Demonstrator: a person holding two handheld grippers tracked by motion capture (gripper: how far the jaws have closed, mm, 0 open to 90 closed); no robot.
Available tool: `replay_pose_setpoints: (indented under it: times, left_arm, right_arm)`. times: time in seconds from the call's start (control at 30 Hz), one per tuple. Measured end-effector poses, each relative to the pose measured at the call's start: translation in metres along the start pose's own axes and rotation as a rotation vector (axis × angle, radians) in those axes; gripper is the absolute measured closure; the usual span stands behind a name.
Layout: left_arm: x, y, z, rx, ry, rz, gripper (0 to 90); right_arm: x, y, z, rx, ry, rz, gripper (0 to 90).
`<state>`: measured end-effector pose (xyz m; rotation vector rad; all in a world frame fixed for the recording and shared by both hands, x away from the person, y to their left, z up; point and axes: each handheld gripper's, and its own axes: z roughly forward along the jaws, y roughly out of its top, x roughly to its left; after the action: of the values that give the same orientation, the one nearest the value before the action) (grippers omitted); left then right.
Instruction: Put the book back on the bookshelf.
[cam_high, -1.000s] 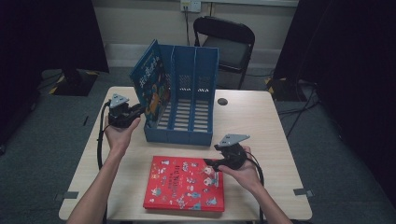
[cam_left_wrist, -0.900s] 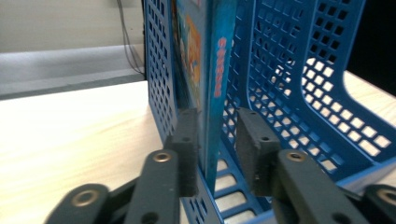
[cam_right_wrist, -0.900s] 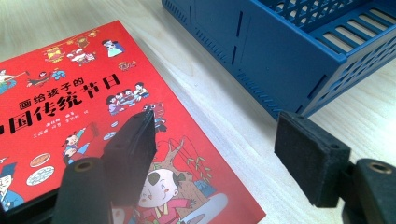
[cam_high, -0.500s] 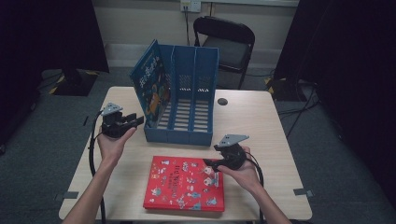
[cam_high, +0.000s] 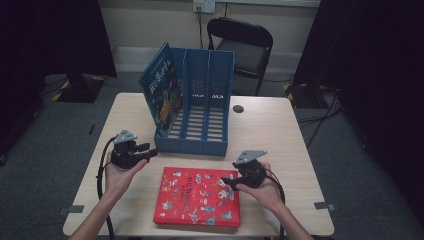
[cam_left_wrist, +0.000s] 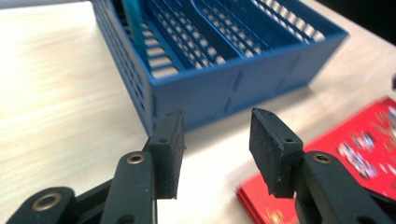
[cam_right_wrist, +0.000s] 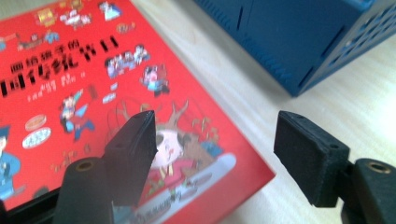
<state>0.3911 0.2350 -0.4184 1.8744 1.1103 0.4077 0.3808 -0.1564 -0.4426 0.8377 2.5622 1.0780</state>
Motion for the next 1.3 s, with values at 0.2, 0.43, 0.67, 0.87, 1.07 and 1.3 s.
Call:
replay_pose_setpoints:
  times: [0.2, 0.43, 0.67, 0.87, 1.07, 1.3]
  left_arm:
    - [-0.013, -0.018, -0.008, 0.034, -0.02, 0.037, 55.2]
    - [-0.026, -0.039, -0.001, 0.078, -0.092, 0.046, 55.3]
    - [-0.029, -0.045, 0.008, 0.084, -0.152, 0.014, 58.9]
    - [-0.036, -0.052, 0.016, 0.113, -0.157, 0.04, 58.1]
    - [-0.041, -0.055, 0.02, 0.111, -0.148, 0.068, 56.9]
    - [-0.042, -0.057, 0.018, 0.109, -0.142, 0.079, 56.8]
  right_arm:
    - [0.001, -0.008, -0.001, 0.003, -0.001, 0.01, 28.8]
    - [-0.001, -0.012, 0.006, -0.012, 0.007, 0.03, 27.7]
    - [-0.004, -0.015, 0.009, -0.015, 0.009, 0.044, 26.0]
    - [-0.005, -0.016, 0.01, -0.022, 0.016, 0.051, 26.1]
    - [-0.004, -0.016, 0.009, -0.014, 0.008, 0.048, 27.3]
    - [-0.004, -0.017, 0.008, -0.014, 0.007, 0.047, 27.8]
